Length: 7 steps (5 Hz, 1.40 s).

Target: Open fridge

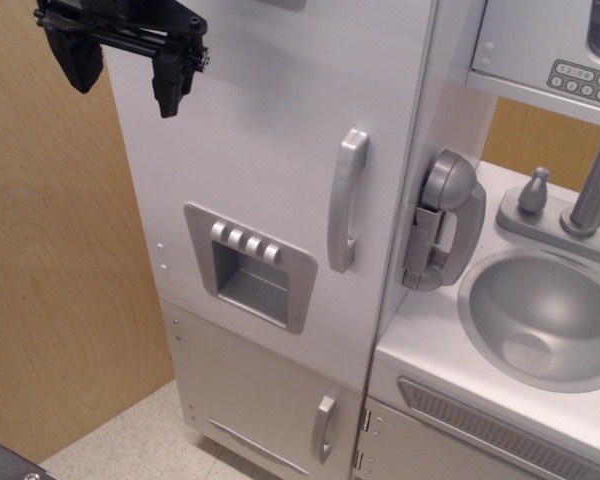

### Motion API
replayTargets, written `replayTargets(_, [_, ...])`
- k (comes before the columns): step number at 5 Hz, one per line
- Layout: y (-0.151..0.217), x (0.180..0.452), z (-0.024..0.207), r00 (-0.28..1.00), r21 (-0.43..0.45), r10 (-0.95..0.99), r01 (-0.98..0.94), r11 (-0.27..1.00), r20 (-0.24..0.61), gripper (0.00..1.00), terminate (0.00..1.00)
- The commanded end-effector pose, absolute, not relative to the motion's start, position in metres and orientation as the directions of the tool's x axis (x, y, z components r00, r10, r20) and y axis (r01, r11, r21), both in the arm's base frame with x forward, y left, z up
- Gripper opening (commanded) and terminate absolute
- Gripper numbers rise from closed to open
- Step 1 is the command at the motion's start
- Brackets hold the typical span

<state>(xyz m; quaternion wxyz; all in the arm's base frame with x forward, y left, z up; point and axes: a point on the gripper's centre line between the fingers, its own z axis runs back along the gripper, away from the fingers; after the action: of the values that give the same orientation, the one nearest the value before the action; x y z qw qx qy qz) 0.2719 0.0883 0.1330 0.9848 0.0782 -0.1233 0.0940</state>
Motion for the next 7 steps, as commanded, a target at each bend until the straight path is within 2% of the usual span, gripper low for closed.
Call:
replayTargets(1, [0.088, 0.272, 0.133, 0.952, 0.131, 0.166, -0.204, 0.970, 0.258, 1.00, 0.00])
replayTargets(3, [0.006, 0.266, 0.091, 0.962, 0.100, 0.021, -0.050, 0.994, 0.273, 1.00, 0.00])
replayTargets(4, [-0.022, 0.266, 0.076, 0.948, 0.133, -0.024, -0.019, 0.991, 0.316, 1.00, 0.00])
replayTargets(5, [-0.040, 0.272, 0.068, 0.947, 0.098, -0.012, -0.021, 0.995, 0.320, 1.00, 0.00])
replayTargets(6, [-0.050, 0.280, 0.058, 0.941, 0.105, -0.015, -0.022, 0.994, 0.338, 1.00, 0.00])
replayTargets(7, [-0.048, 0.290, 0.056, 0.930, 0.096, 0.017, -0.055, 0.994, 0.366, 1.00, 0.00])
